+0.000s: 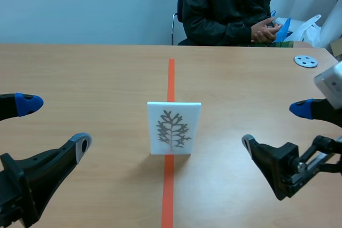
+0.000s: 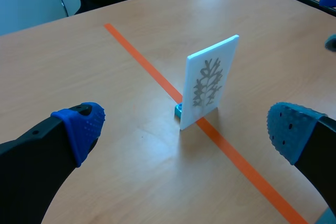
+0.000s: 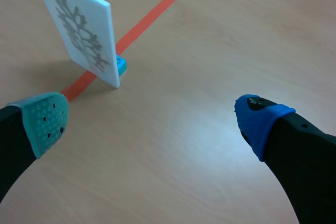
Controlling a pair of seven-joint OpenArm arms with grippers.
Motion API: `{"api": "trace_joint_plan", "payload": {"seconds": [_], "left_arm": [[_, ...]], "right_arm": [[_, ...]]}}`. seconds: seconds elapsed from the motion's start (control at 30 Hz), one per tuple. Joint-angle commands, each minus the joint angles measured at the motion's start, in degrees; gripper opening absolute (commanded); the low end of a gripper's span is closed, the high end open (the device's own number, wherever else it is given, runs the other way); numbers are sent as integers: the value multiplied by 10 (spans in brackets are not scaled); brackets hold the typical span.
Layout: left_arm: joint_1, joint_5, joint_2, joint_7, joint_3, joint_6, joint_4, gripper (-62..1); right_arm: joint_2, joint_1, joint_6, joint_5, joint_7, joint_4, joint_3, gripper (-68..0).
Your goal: Sort the leaf by its shape. The table is split by an orange tape line. A compound leaf with several leaflets goes to the left side, a simple leaf with one blade goes to the right side. Return to the home posture when a red brick is placed on the table.
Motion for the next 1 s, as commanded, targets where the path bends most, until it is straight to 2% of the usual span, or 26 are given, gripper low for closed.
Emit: {"api": "trace_joint_plan", "payload": {"seconds": [0.0, 0.2, 0.37, 0.5, 0.67, 0.83, 0.97], "left_arm": [[-2, -3, 1, -10, 3, 3, 9, 14], [-2, -3, 1, -10, 3, 3, 9, 14], [-2, -3, 1, -10, 3, 3, 9, 14], [-2, -3, 1, -10, 3, 3, 9, 14], [-2, -3, 1, -10, 3, 3, 9, 14], [-2, -3, 1, -10, 3, 3, 9, 14], [-2, -3, 1, -10, 3, 3, 9, 14]], "right_arm": [[12, 32, 7, 5, 6, -21, -12, 4], [12, 121, 31, 5, 25, -102, -79, 4], [4, 207, 39, -14, 59, -189, -153, 4], [-18, 264, 41, -33, 85, -260, -203, 4], [-57, 313, 41, -81, 128, -326, -257, 4], [-97, 339, 40, -132, 168, -364, -291, 4], [-114, 347, 36, -151, 173, -373, -302, 4]]}}
